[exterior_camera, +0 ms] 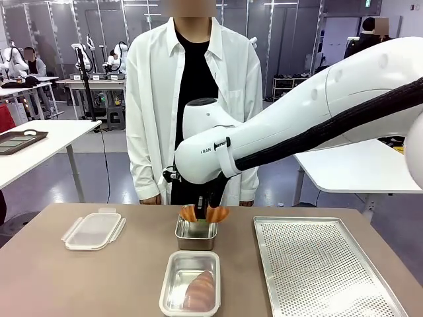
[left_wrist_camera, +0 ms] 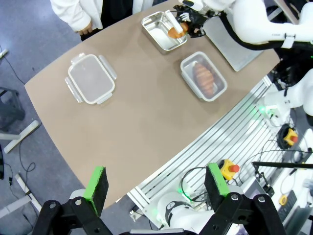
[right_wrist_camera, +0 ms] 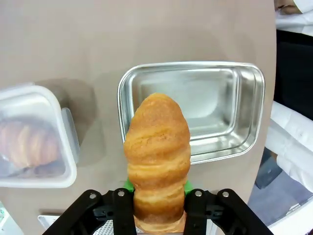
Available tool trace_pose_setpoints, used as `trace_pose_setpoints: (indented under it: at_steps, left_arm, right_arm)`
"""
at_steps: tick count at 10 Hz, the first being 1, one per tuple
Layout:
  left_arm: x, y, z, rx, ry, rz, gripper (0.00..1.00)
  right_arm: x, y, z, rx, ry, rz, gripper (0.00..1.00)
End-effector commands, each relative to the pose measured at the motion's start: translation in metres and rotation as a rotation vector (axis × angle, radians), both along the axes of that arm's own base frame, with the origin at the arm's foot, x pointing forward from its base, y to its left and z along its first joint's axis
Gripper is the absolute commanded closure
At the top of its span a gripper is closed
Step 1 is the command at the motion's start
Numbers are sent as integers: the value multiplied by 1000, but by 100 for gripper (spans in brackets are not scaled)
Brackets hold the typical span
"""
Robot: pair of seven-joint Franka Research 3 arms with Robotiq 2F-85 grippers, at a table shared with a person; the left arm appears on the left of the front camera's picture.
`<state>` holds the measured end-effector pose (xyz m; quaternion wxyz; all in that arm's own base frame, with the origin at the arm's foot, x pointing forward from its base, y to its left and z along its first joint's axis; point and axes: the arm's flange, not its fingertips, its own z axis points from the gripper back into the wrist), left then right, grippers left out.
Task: Place the bread into the airtight container.
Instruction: Pick up a Butter Roll and place it into an empty Airtight Container.
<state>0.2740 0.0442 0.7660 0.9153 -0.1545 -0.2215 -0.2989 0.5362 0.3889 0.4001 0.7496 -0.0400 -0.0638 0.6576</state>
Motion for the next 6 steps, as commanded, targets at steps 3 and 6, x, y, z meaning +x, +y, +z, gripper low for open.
trace_pose_setpoints:
  at_steps: [3, 6]
  left_arm:
    - [-1, 1, 0, 6, -5, -22, 0]
    - [-1, 1, 0, 6, -5, -22, 0]
  right_arm:
    - [0, 0, 0, 0, 0, 0, 68]
    - [2, 2, 2, 7, -1, -3, 68]
